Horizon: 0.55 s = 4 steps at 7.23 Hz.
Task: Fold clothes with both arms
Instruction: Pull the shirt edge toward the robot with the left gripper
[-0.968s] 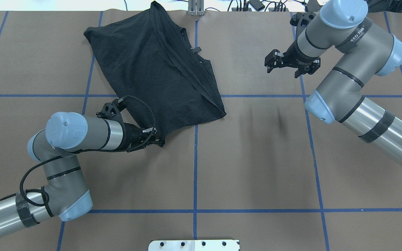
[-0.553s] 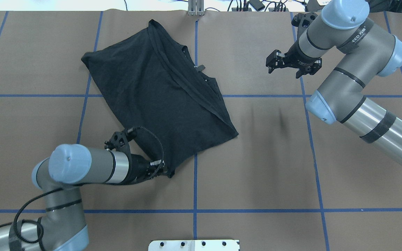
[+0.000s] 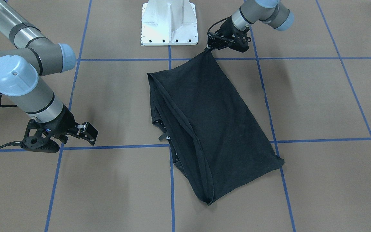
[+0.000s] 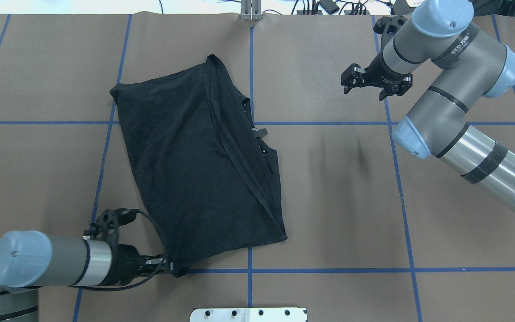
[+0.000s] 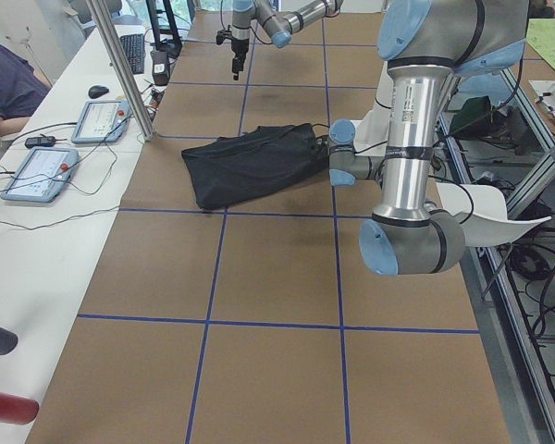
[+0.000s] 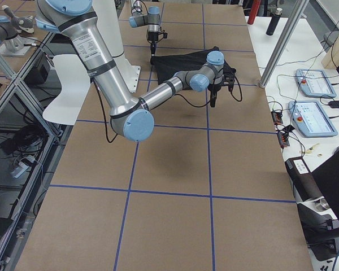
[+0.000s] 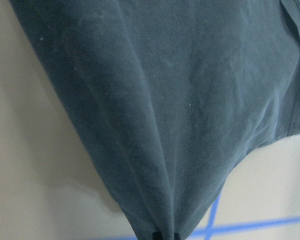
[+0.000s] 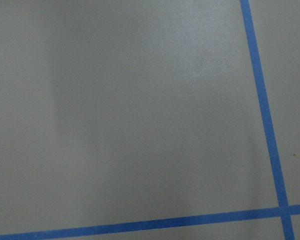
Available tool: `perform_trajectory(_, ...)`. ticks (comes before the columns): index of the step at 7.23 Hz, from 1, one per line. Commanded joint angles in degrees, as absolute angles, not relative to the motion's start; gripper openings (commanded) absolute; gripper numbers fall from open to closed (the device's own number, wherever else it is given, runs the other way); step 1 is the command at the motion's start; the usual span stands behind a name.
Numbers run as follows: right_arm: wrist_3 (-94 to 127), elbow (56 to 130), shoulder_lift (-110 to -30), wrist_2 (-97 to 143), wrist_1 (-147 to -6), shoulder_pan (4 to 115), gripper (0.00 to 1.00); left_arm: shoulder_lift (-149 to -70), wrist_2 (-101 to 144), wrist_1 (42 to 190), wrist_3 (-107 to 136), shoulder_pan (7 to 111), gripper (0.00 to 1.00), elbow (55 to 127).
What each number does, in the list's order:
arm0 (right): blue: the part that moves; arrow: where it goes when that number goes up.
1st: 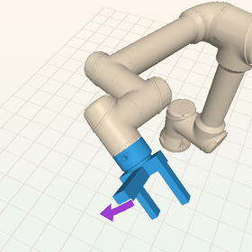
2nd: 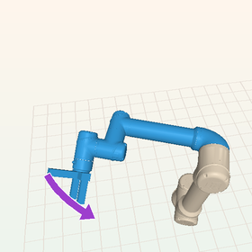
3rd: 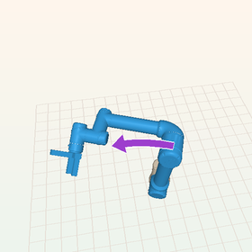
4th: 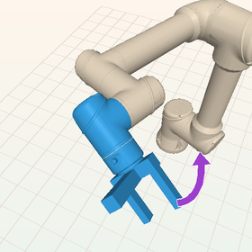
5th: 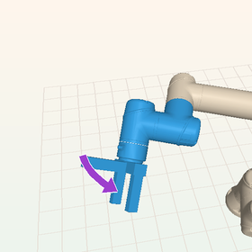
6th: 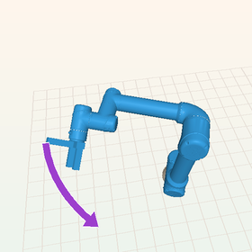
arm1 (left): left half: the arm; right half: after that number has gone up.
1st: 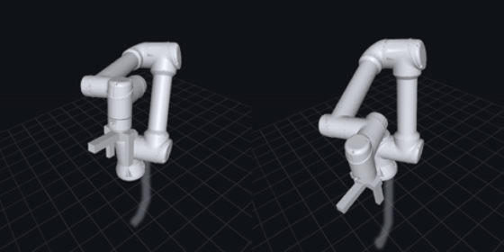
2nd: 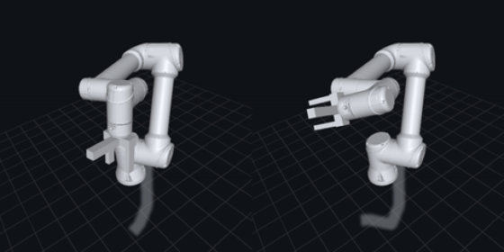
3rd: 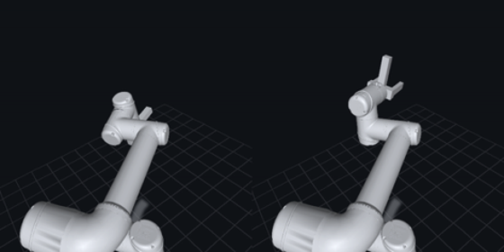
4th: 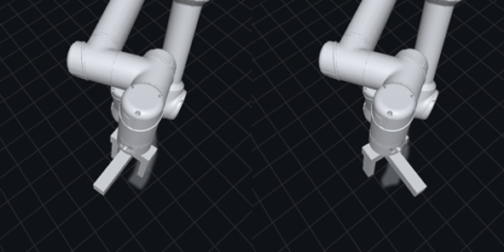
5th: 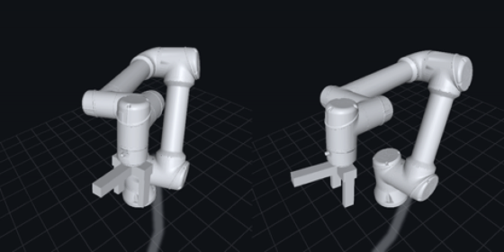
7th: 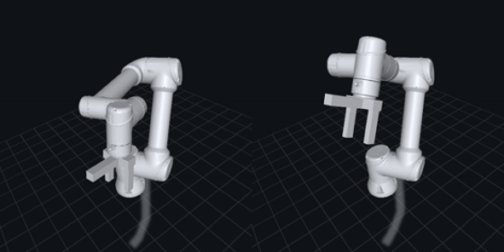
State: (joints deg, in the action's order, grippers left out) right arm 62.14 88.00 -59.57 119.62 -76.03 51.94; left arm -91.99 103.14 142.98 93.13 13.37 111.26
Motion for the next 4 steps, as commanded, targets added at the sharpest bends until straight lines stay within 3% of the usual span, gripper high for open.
perform_trajectory(1,62.14,88.07,-59.41,119.62,-76.03,51.94,0.99,-85.19,103.36,145.00,84.33,13.45,0.00,112.32)
perform_trajectory(2,62.14,87.98,-59.33,119.62,-76.03,51.86,0.99,-83.86,103.53,148.06,84.20,13.36,0.00,112.32)
perform_trajectory(3,62.14,87.98,-59.15,119.62,-76.03,51.86,0.99,-84.80,104.32,148.36,84.20,13.36,0.91,112.32)
perform_trajectory(4,61.53,87.98,-59.06,119.79,-76.03,51.86,0.99,-84.99,104.67,148.10,84.11,13.97,1.00,113.19)
